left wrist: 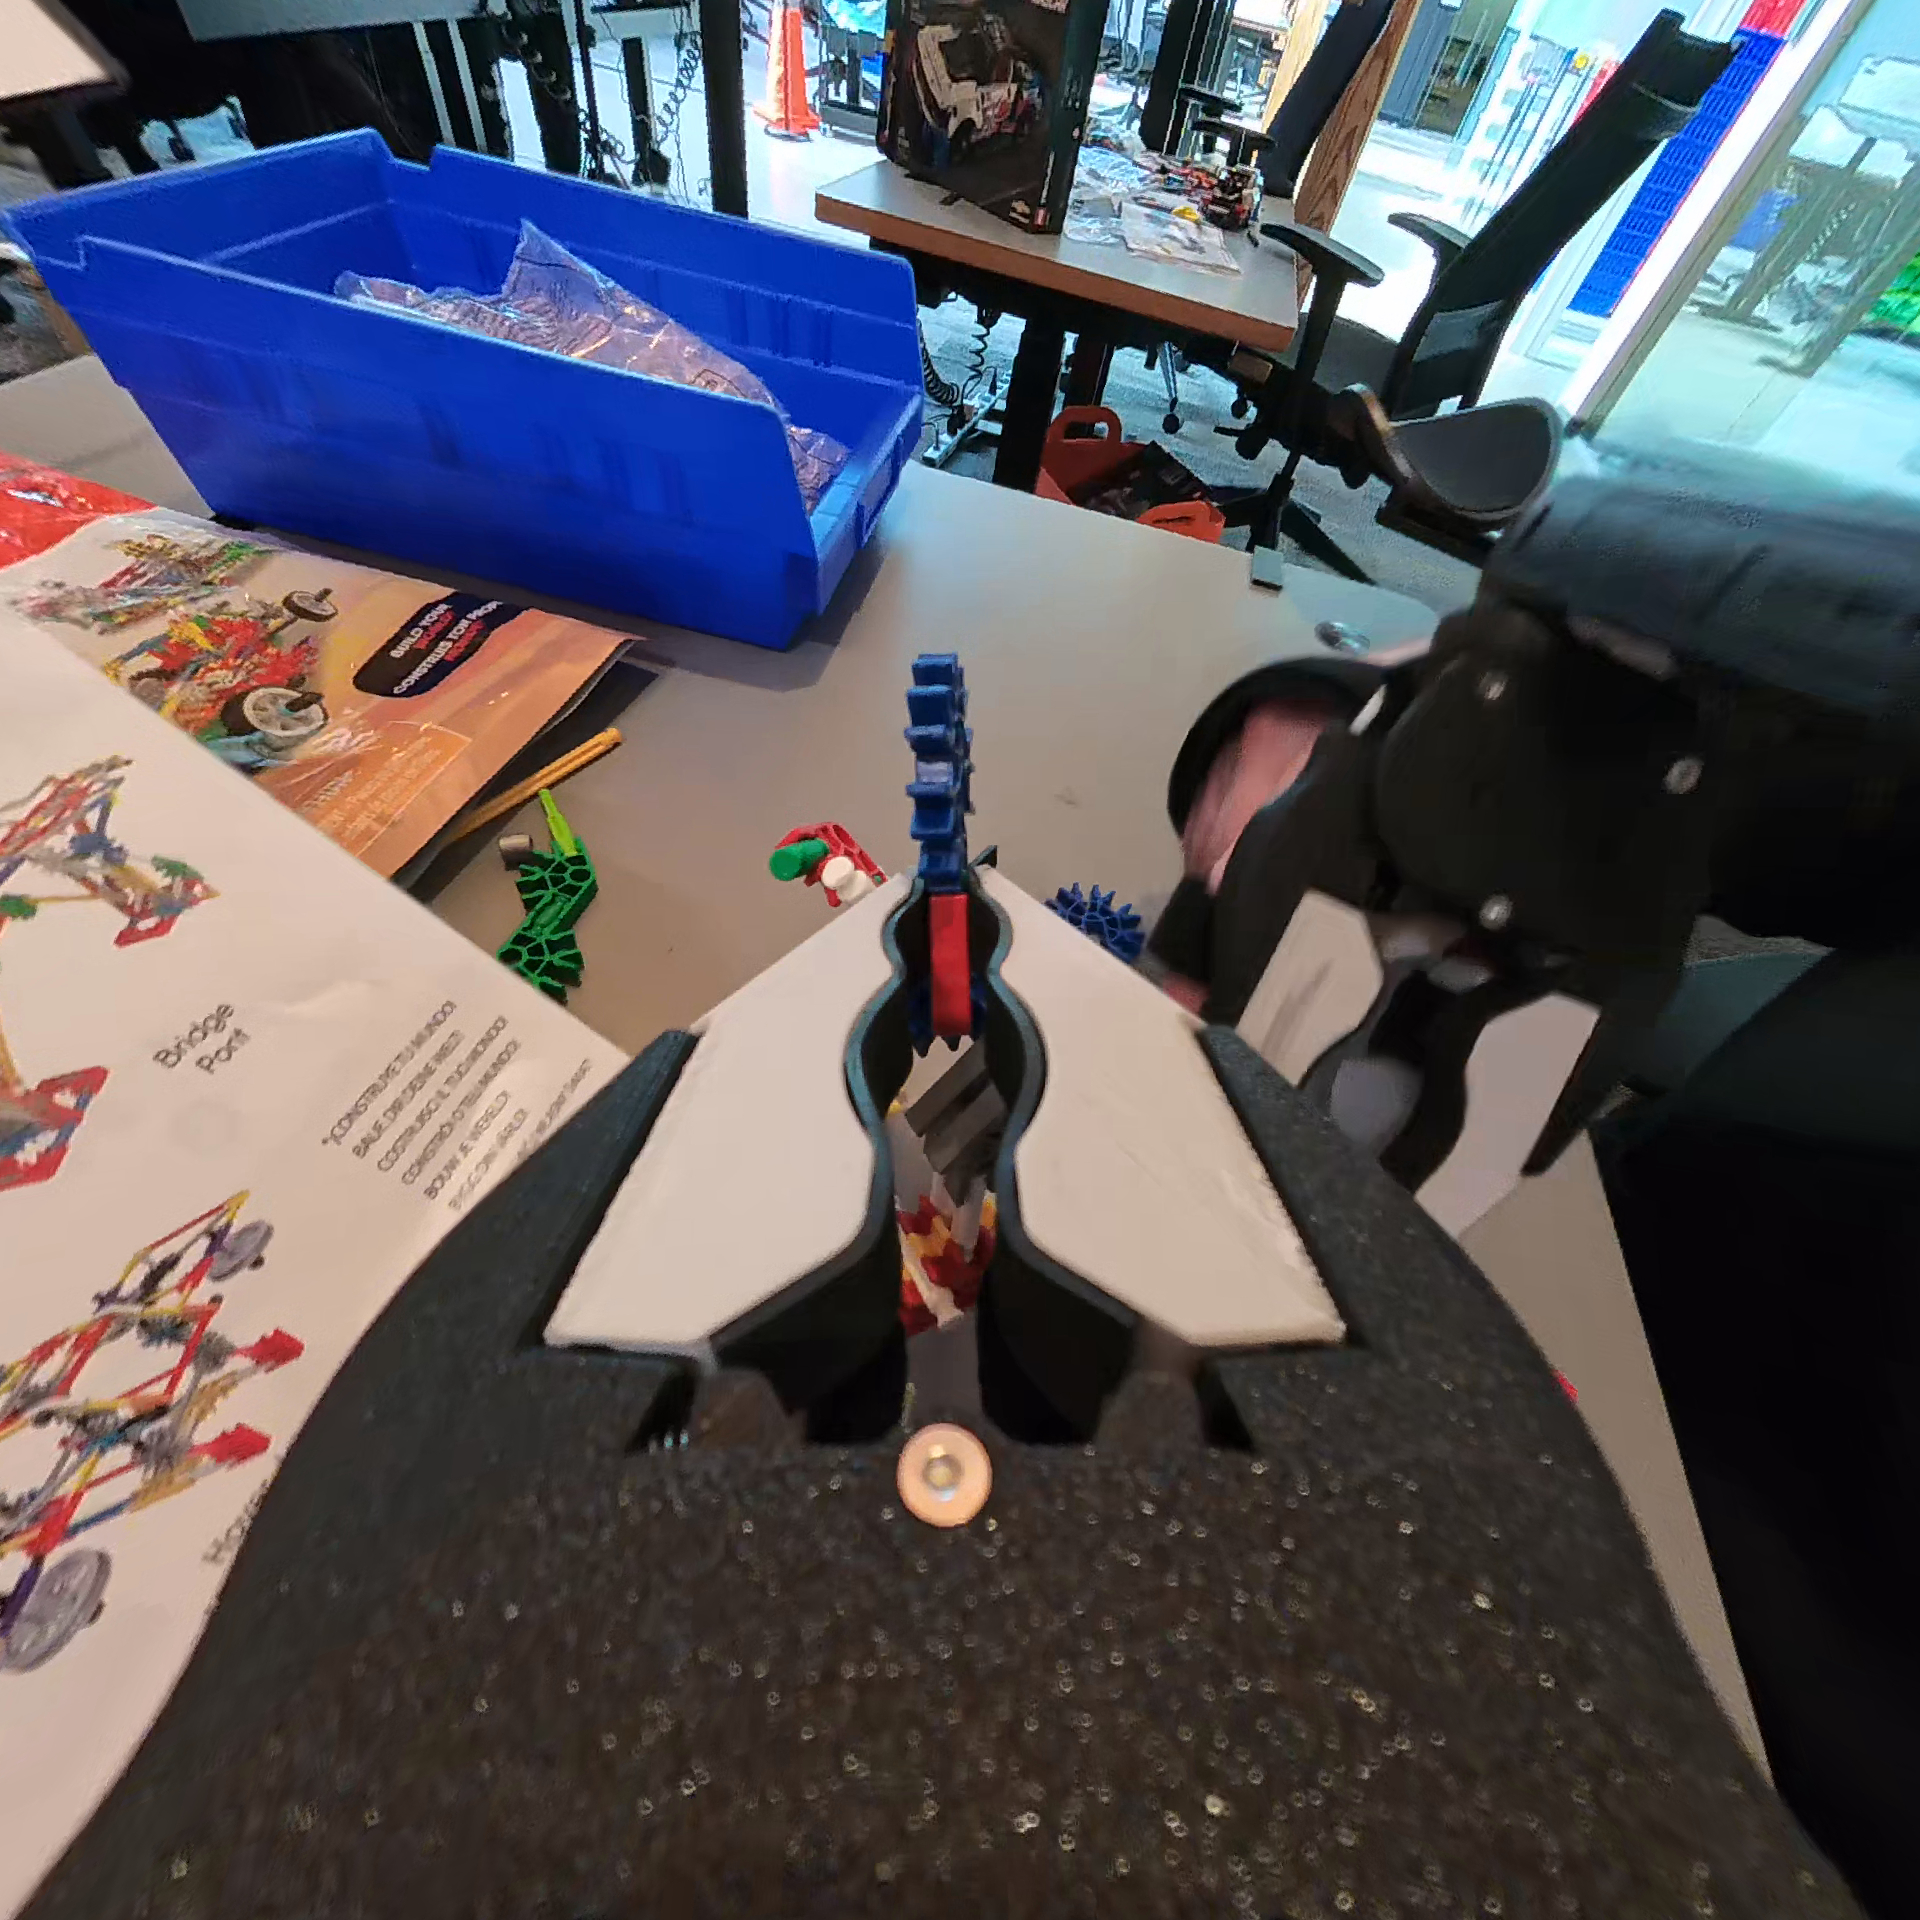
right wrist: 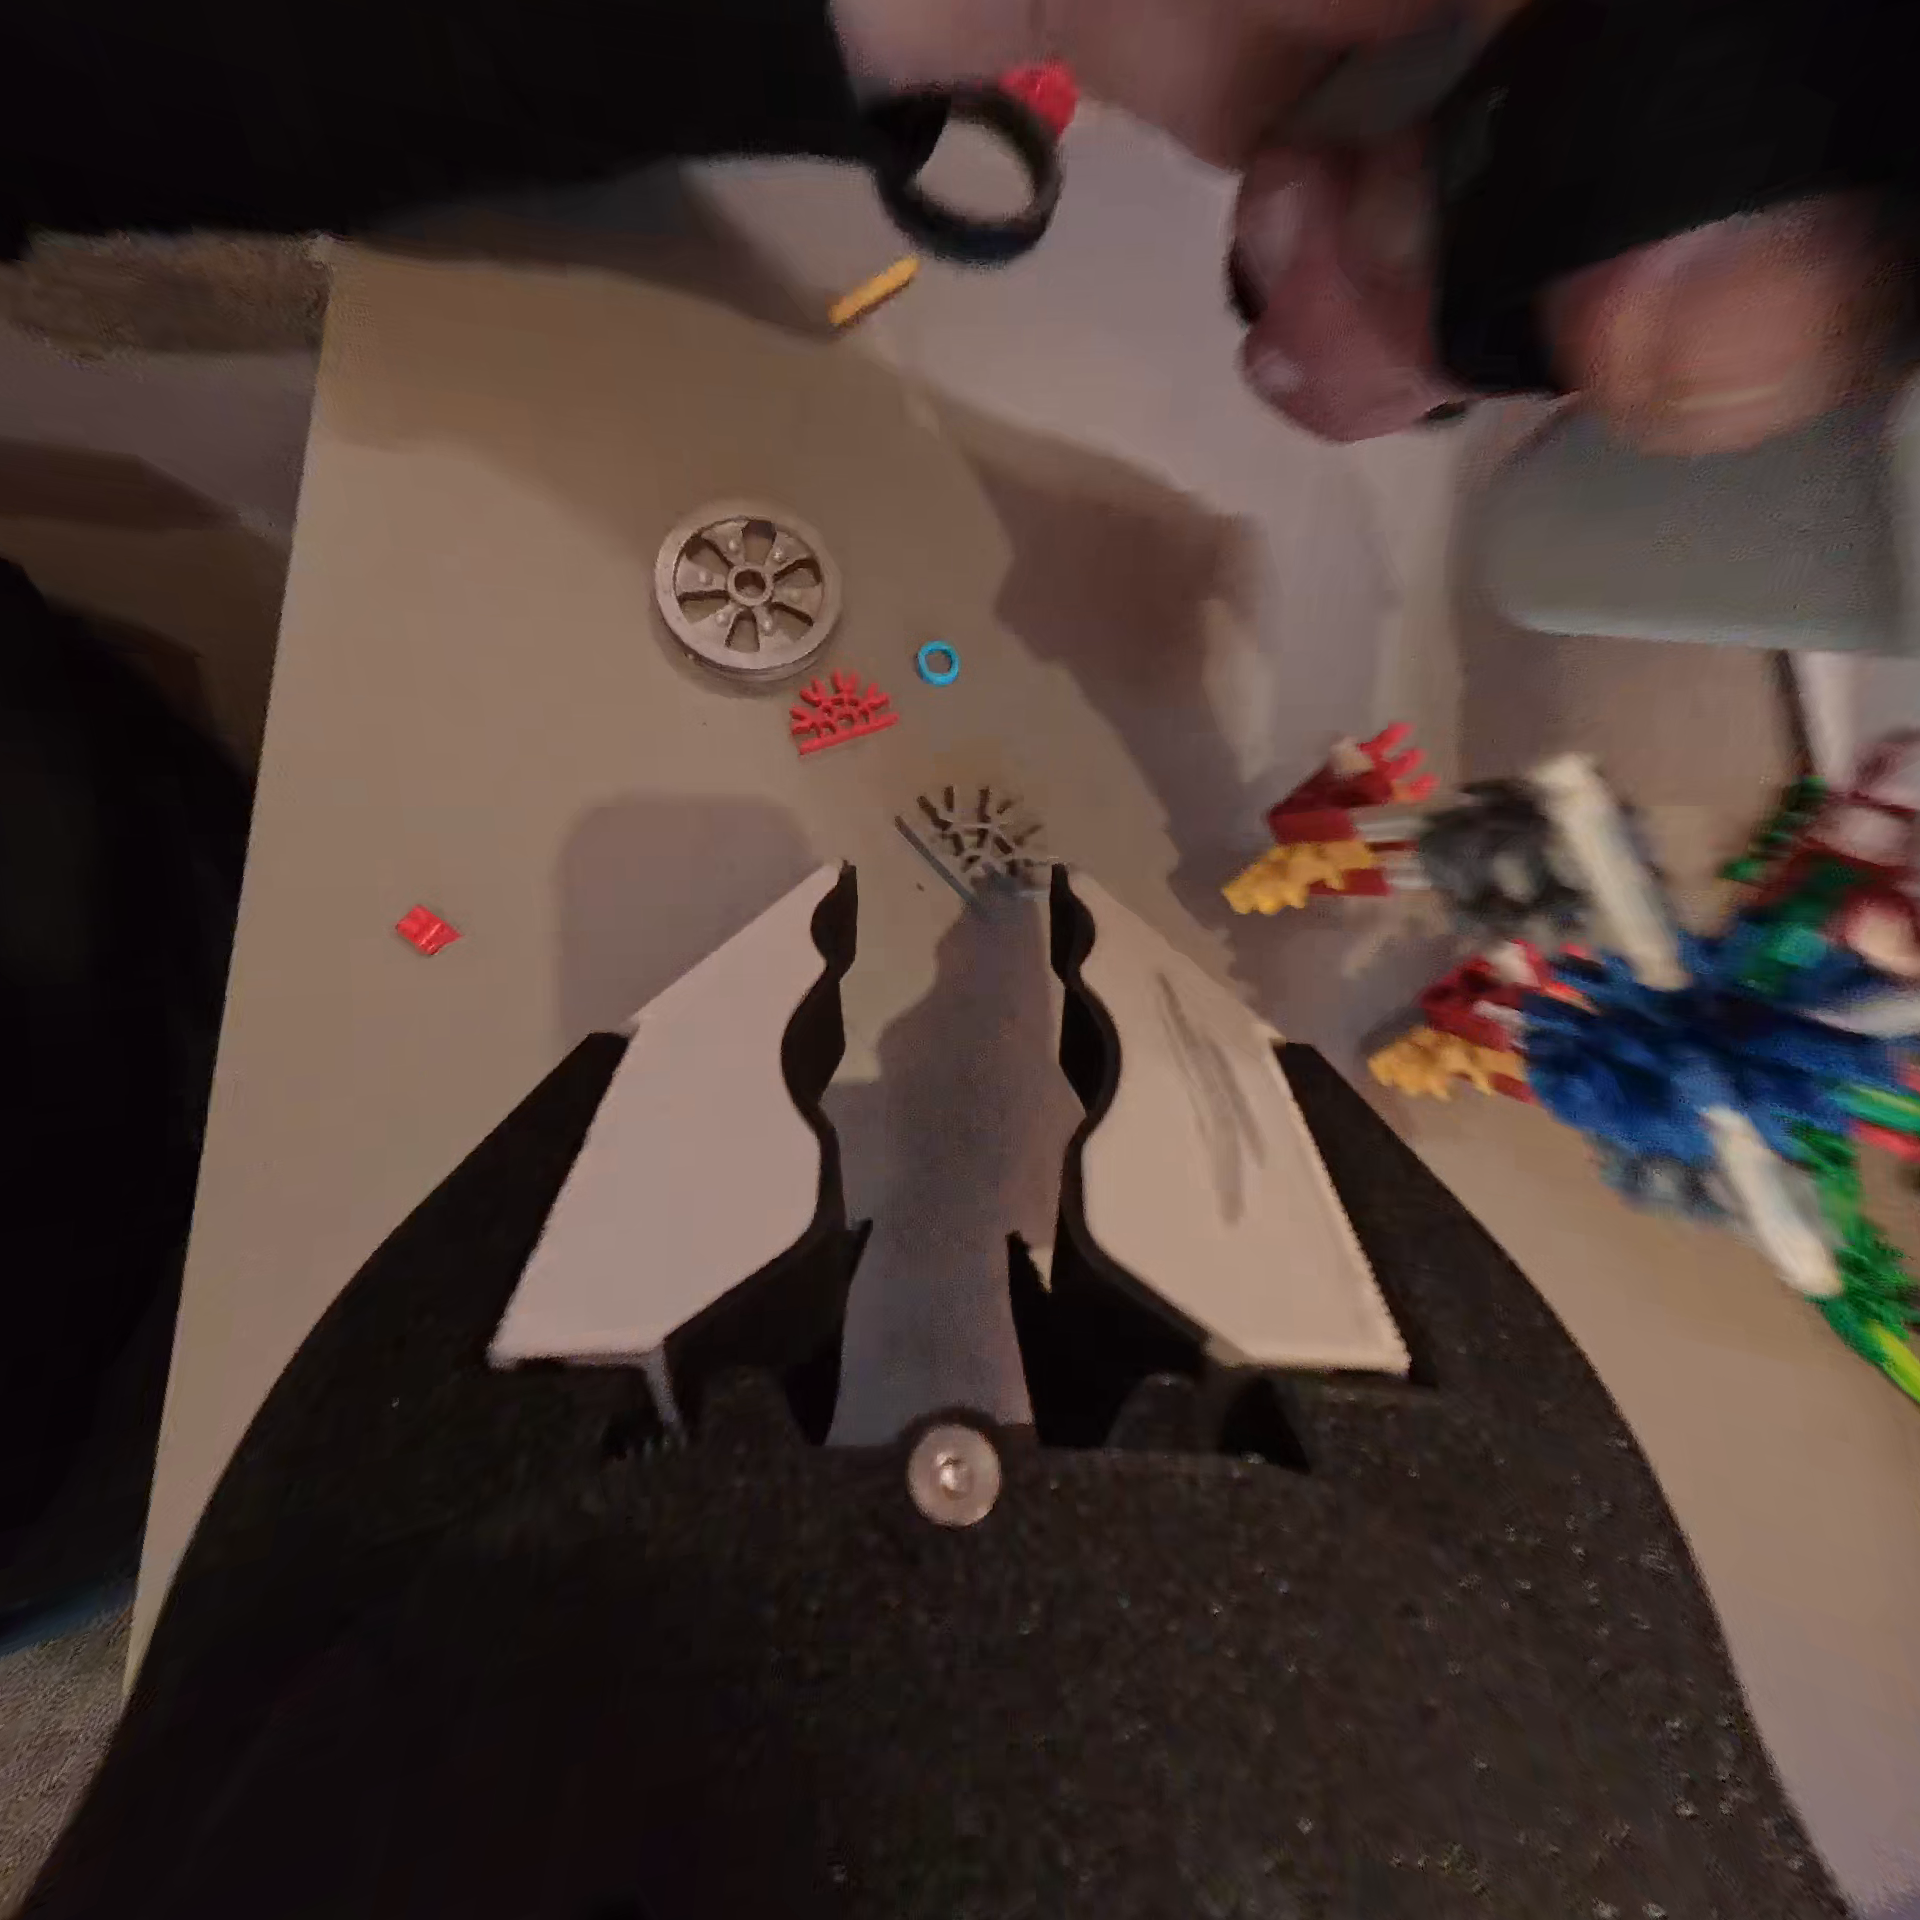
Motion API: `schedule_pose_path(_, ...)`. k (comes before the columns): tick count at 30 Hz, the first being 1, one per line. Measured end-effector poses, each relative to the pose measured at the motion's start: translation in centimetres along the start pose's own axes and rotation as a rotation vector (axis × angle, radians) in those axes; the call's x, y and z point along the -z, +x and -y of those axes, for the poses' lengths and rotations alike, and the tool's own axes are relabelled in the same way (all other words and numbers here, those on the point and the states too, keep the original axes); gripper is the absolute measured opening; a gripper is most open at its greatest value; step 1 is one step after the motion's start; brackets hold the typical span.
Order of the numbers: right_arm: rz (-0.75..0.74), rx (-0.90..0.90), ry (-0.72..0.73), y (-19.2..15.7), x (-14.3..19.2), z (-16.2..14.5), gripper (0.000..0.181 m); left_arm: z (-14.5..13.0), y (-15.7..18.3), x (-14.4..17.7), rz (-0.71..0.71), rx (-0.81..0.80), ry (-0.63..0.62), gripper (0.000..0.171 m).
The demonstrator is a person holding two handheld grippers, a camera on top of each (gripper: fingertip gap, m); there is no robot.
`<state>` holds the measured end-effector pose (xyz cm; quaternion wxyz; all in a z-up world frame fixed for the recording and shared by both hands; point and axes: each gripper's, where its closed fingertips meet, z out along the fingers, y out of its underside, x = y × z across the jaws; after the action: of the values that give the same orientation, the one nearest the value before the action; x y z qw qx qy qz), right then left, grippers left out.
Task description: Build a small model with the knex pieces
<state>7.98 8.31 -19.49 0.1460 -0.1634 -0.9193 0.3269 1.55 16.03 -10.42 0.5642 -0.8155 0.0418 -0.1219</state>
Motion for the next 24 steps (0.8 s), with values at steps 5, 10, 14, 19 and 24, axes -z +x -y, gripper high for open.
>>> schedule_pose_path(5,0.035,-0.030,0.001,0.3,-1.8,0.3,0.027,-1.1,-0.2,0.7,-0.022,0.005,0.003,0.003)
schedule_pose_path(10,0.013,-0.003,0.008,-0.1,-1.5,0.1,0.016,-2.6,0.4,1.8,-0.029,-0.036,-0.004,0.004)
schedule_pose_path(14,0.017,-0.020,0.035,-0.5,-1.0,-0.2,0.016,-2.8,0.7,2.4,-0.036,-0.058,0.015,0.005)
schedule_pose_path(19,0.036,-0.057,0.087,-0.8,0.0,-0.2,0.000,-2.8,0.7,2.3,-0.011,-0.087,0.009,0.008)
schedule_pose_path(24,0.060,-0.102,0.119,-0.9,1.1,-0.7,0.000,-2.8,0.9,2.3,-0.004,-0.094,0.006,0.014)
